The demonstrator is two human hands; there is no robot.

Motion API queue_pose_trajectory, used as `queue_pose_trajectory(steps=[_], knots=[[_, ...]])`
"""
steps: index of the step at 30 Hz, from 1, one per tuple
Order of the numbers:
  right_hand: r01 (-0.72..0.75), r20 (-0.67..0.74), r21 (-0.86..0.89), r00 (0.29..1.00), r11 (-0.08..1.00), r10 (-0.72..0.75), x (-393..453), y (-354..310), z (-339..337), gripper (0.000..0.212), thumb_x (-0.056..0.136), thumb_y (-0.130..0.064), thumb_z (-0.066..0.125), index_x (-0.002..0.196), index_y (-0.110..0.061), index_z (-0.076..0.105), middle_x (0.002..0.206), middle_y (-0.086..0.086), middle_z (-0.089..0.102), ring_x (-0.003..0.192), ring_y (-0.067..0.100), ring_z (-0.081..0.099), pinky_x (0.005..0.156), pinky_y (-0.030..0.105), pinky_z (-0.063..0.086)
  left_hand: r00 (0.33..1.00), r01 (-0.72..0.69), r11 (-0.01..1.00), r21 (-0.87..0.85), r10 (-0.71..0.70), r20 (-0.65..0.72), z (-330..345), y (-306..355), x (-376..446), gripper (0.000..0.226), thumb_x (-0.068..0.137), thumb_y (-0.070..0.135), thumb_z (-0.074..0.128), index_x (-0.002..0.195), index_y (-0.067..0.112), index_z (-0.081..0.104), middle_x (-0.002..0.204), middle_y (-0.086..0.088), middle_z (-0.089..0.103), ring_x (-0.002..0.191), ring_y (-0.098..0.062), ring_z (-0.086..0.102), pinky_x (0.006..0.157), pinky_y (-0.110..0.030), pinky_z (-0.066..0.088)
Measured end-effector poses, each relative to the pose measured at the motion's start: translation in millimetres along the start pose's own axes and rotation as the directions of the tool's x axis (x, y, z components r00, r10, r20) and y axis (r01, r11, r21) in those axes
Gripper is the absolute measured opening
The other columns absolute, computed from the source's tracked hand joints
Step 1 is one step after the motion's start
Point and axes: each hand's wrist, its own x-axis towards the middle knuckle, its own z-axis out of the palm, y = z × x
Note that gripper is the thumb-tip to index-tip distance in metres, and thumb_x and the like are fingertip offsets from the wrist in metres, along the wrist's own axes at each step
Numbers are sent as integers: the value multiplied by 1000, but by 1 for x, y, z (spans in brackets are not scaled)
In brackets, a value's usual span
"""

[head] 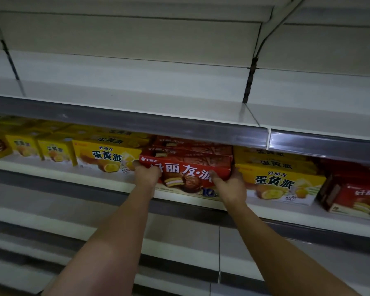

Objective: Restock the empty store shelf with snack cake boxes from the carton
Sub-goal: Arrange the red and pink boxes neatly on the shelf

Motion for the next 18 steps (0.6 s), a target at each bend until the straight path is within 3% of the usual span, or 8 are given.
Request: queue_pose_trajectory(steps=[3,7,10,14,18], knots=[[-40,53,114,998,993,34,4,9,0,86,57,-62,74,132,-29,48,124,4,59,113,27,59,98,53,48,1000,-19,1000,11,19,-11,-8,-4,2,59,81,-13,48,133,7,33,114,-11,53,103,-24,49,92,-37,43],[-39,100,240,995,970,16,-9,-3,-14,63,76,-29,79,129,-24,47,123,4,62,111,25,61,98,50,48,999,29,999,23,-30,20,-18,-6,-2,48,77,-11,49,120,12,47,111,-14,61,109,-34,56,98,-51,46],[-70,126,362,992,930,25,-18,-12,-22,61,83,-21,73,134,-20,41,124,5,59,111,24,60,97,44,50,998,38,999,-18,-38,50,-24,-2,-16,45,75,-12,49,109,17,51,104,-11,61,104,-31,56,95,-47,47],[-86,164,412,986,907,19,-33,-16,-29,62,85,-21,71,137,-19,37,124,4,57,105,20,59,83,32,52,997,28,994,-107,-20,76,-38,5,-40,46,73,-14,50,108,15,53,102,-9,61,97,-25,53,78,-33,45],[-118,202,454,979,883,27,-55,-20,-36,62,85,-21,70,138,-17,38,121,3,55,101,18,58,67,21,49,995,54,986,-157,-40,88,-55,6,-62,49,73,-14,47,111,16,52,99,-7,62,98,-26,55,81,-37,47]])
